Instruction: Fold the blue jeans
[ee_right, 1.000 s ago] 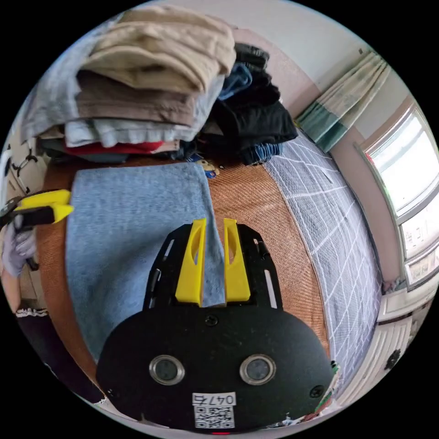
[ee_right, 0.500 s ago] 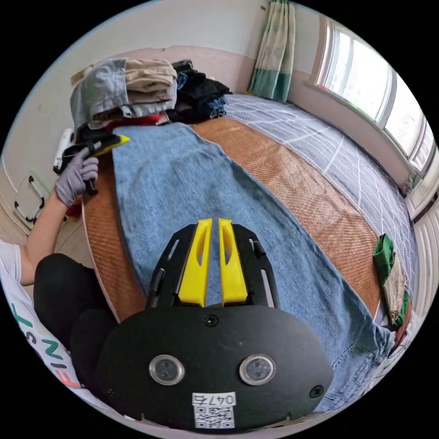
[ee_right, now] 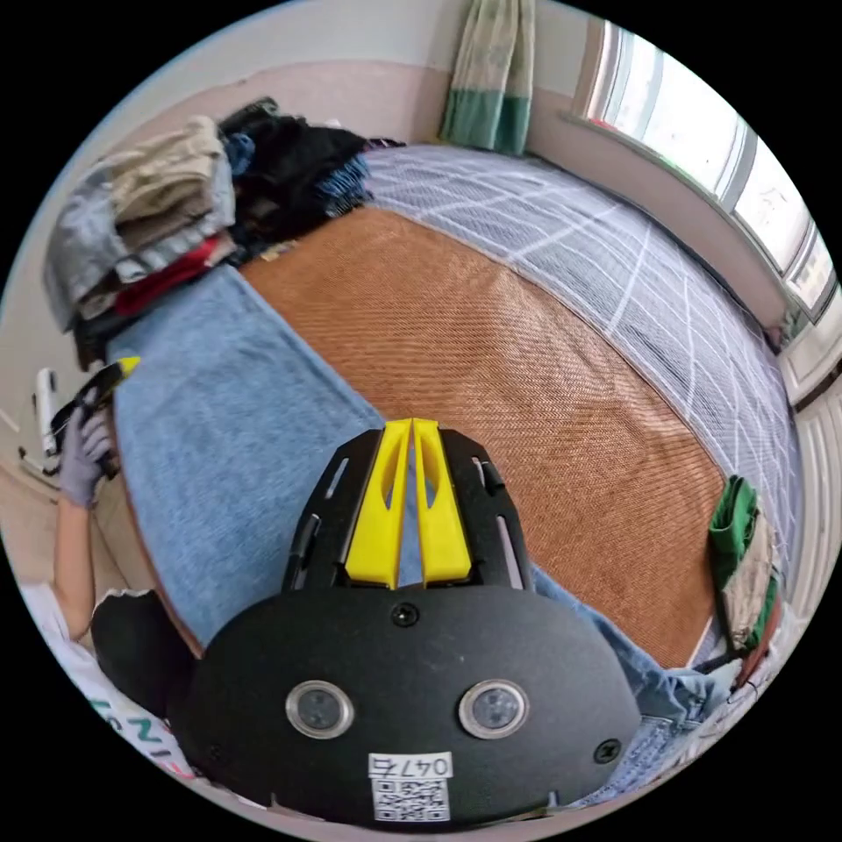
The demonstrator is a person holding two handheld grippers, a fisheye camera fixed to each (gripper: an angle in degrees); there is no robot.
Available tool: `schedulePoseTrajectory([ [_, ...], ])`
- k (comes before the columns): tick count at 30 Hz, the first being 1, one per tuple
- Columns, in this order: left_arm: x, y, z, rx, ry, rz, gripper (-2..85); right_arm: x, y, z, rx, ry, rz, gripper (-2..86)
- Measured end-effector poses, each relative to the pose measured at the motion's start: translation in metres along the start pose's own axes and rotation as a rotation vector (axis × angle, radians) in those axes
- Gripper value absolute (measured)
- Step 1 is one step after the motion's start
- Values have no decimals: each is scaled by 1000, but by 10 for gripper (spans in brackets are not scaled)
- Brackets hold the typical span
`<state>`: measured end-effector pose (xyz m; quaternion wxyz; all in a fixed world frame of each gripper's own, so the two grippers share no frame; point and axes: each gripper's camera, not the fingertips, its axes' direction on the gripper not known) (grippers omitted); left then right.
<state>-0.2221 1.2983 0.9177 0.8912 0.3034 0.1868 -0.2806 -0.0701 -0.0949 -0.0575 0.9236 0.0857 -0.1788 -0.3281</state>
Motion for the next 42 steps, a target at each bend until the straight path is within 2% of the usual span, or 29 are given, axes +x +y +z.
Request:
schedulePoseTrajectory([
  [3, -16, -18, -10, -2, 56, -16, -5, -14, 60, -13, 15, -15, -39, 5],
  [7, -9, -54, -28, -3, 41, 3, -4, 40, 125, 5, -75, 202, 97, 2],
  [10, 1, -84, -43, 2, 27, 27, -4, 104, 164, -16, -41, 128, 280, -8],
  [12, 7, -103, -51, 7, 20, 30, -4, 121, 182, -22, -59, 94, 297, -10],
  [16, 23, -154, -68, 12, 2, 33, -4, 160, 201, 27, -157, 184, 314, -9],
  [18, 30, -179, -75, 9, 10, 36, -4, 187, 211, 48, -143, 132, 341, -8],
  [19, 34, -197, -79, 7, 22, 31, -4, 203, 219, 51, -106, 64, 433, -8],
  [21, 37, -226, -86, 3, 53, 16, -4, 195, 224, 52, -84, 77, 460, -11],
  [24, 56, -275, -99, 13, 98, 41, -5, 122, 217, 44, 16, 64, 252, -10],
  [29, 145, -370, -133, 56, 65, 155, -7, -37, 172, 73, 48, -242, -236, 0],
  [32, 214, -427, -155, 78, 75, 215, -7, -96, 164, 110, 33, -278, -358, -2],
  [36, 323, -490, -186, 107, 88, 351, -7, -128, 174, 171, -66, -264, -384, -7],
  [37, 366, -511, -192, 108, 79, 404, -7, -124, 183, 176, -21, -257, -354, -8],
  [42, 576, -584, -193, 50, 121, 691, -7, -90, 208, 191, -47, -384, -236, -5],
])
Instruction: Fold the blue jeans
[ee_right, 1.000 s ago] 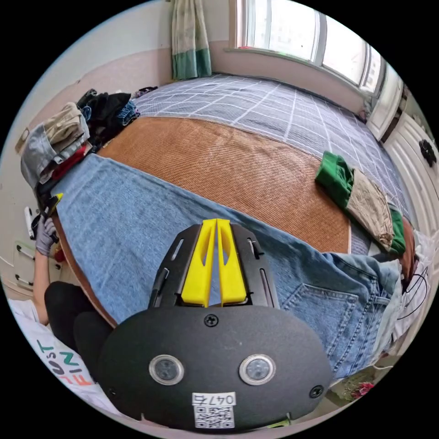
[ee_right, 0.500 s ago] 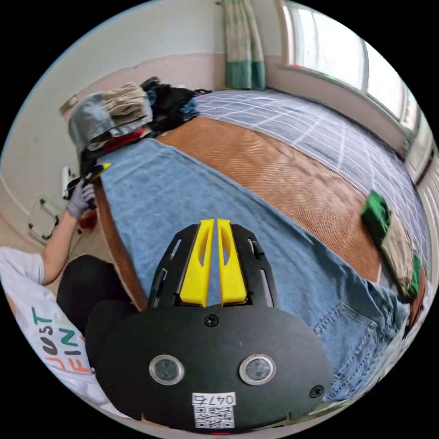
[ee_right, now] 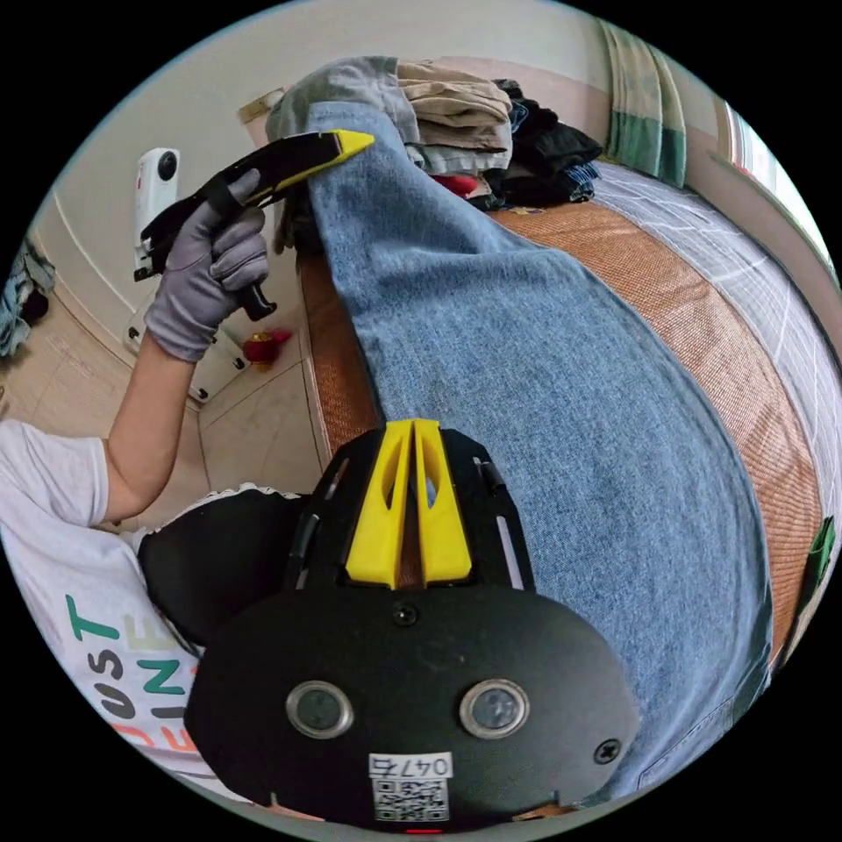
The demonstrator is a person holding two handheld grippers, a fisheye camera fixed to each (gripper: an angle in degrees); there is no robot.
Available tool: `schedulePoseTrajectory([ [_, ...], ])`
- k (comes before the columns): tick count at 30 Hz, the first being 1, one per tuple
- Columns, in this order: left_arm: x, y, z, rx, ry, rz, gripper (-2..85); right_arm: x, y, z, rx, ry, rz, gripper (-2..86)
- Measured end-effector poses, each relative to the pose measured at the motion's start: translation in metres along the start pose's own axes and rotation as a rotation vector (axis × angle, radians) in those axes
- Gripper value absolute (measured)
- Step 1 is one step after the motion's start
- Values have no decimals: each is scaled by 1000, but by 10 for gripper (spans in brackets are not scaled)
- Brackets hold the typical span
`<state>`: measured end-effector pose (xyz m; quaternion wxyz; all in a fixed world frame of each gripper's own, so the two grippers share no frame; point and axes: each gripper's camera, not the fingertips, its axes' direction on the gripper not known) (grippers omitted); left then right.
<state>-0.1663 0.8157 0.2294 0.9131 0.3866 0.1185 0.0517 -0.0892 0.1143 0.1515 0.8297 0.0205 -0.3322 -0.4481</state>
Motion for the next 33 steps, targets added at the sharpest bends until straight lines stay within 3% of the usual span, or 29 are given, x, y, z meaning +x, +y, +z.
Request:
schedulePoseTrajectory([
  [2, 89, -88, 24, -48, 24, 207, -7, 16, 35, -30, 114, -6, 79, -1],
  [7, 277, -186, 105, -159, 80, 543, -6, 59, 157, -106, 381, 110, 361, 8],
  [11, 363, -196, 197, -292, 161, 558, -2, 84, 269, -131, 467, 211, 599, 28],
  [15, 389, -213, 265, -484, 177, 569, 10, 96, 330, -119, 461, 183, 712, 61],
  [19, 356, -259, 255, -547, 316, 488, 68, 97, 353, -103, 482, 143, 734, 87],
  [22, 278, -308, 194, -456, 422, 327, 86, 102, 350, -93, 424, 141, 721, 111],
  [26, 119, -361, 134, -352, 191, 146, 86, 109, 344, -71, 369, 108, 719, 121],
  [31, -25, -368, 112, -358, 141, -47, 75, 120, 329, -26, 318, 16, 738, 108],
  [33, -50, -367, 108, -357, 117, -60, 70, 117, 323, -22, 325, 86, 756, 71],
])
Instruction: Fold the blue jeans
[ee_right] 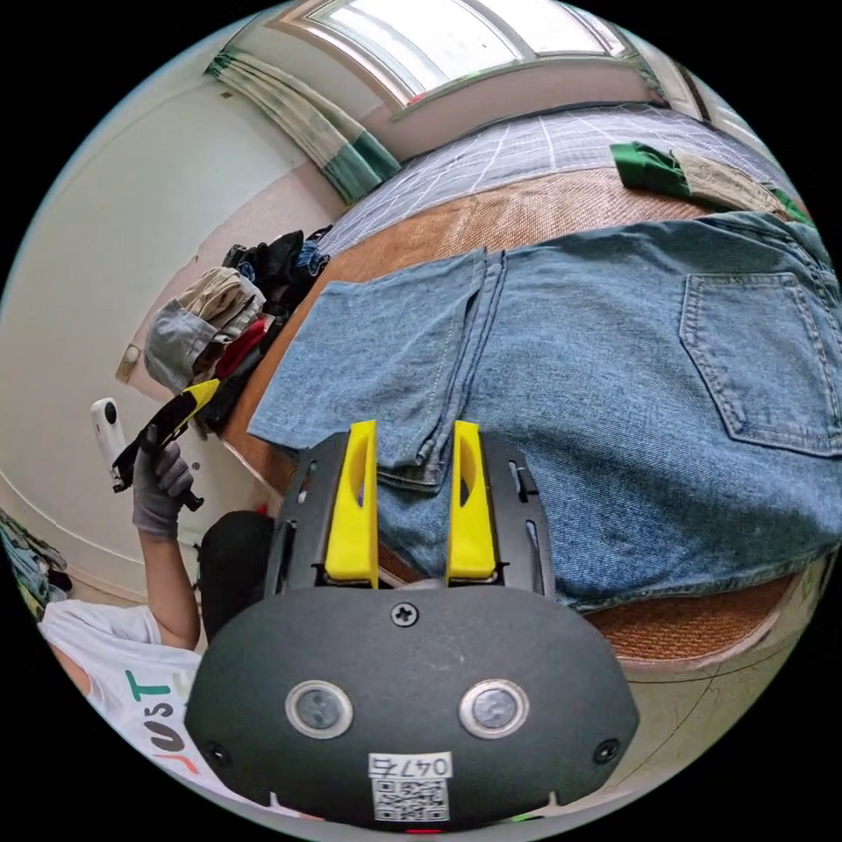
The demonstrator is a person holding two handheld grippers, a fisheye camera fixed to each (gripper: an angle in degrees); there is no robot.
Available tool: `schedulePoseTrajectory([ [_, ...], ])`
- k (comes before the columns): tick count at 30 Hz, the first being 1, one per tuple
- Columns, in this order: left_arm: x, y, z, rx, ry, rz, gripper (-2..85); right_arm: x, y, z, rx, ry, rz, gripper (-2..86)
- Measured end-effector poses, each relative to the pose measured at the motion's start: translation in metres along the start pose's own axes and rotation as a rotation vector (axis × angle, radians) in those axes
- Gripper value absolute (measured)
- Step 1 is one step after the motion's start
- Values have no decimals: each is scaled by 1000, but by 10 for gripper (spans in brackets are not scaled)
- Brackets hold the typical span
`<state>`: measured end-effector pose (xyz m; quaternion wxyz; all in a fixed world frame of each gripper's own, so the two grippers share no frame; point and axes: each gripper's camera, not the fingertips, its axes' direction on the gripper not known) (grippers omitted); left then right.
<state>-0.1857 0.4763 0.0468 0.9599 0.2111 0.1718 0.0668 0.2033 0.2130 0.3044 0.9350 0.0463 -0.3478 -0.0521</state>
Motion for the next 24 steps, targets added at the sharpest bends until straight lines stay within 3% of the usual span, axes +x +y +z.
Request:
schedulePoseTrajectory([
  [2, -17, -7, 4, -22, -13, 11, 67, -8, -8, 5, -17, -35, -31, 23],
  [10, -17, -53, 61, -156, -58, 156, 47, -63, -8, -61, 150, 78, -161, 7],
  [15, -38, -43, 118, -281, -84, 140, 42, -37, 4, -12, -59, 161, -71, 18],
  [18, -48, -40, 111, -253, -62, 116, 32, -39, 6, -37, 28, 194, -25, 46],
  [20, -44, -39, 93, -221, -89, 107, 14, -81, -14, -71, 199, 205, -147, 37],
  [24, -22, -32, 67, -137, -21, 138, -2, -163, -101, -39, 85, 77, -430, 12],
])
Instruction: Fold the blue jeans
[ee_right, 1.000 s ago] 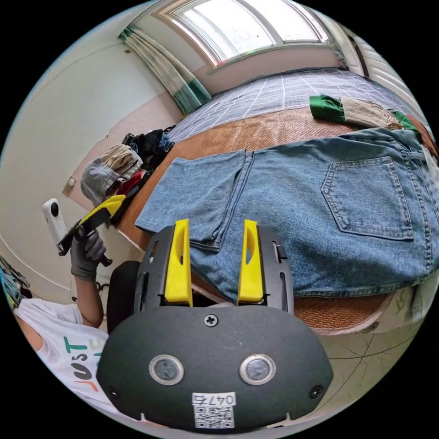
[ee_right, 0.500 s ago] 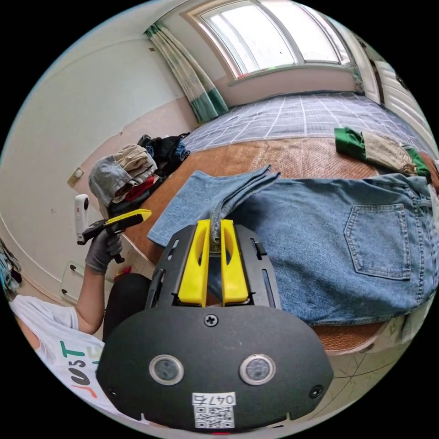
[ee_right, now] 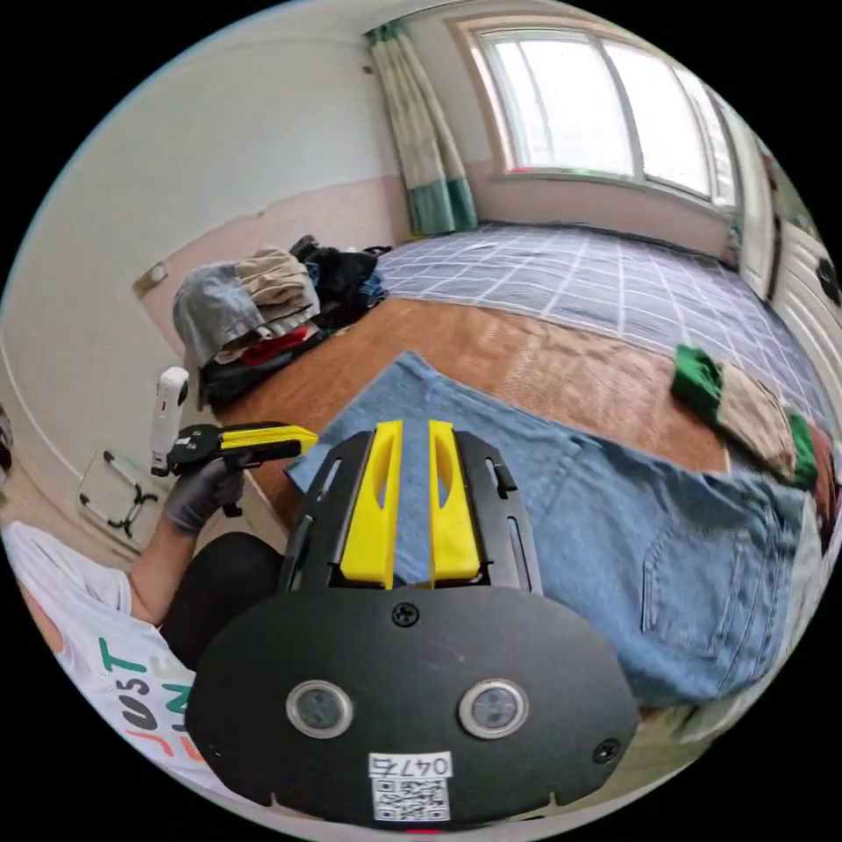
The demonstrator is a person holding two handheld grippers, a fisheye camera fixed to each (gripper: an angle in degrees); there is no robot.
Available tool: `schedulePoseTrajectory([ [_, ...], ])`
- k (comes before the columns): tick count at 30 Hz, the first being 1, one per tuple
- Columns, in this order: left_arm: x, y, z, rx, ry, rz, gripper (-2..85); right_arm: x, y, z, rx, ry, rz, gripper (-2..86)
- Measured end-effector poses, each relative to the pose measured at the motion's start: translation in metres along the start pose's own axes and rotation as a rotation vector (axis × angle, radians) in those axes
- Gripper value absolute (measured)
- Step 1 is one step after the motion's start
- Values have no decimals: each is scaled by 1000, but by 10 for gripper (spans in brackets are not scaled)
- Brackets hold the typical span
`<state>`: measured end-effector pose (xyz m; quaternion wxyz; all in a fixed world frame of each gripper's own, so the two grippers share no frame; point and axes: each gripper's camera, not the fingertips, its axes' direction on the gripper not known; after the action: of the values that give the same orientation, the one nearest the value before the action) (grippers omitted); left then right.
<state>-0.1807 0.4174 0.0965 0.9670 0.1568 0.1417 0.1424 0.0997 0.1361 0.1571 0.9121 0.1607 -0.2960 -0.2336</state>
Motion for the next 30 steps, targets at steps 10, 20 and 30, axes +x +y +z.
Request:
schedulePoseTrajectory([
  [10, 18, 35, 54, -101, -91, 70, -7, -38, -142, 231, -389, 28, -159, -5],
  [20, 38, 90, 56, -119, -22, 93, 9, -55, -55, 113, -200, 10, -78, 15],
  [30, 73, 147, 63, -157, -81, 101, 25, -69, 171, -6, -127, 131, 137, 30],
])
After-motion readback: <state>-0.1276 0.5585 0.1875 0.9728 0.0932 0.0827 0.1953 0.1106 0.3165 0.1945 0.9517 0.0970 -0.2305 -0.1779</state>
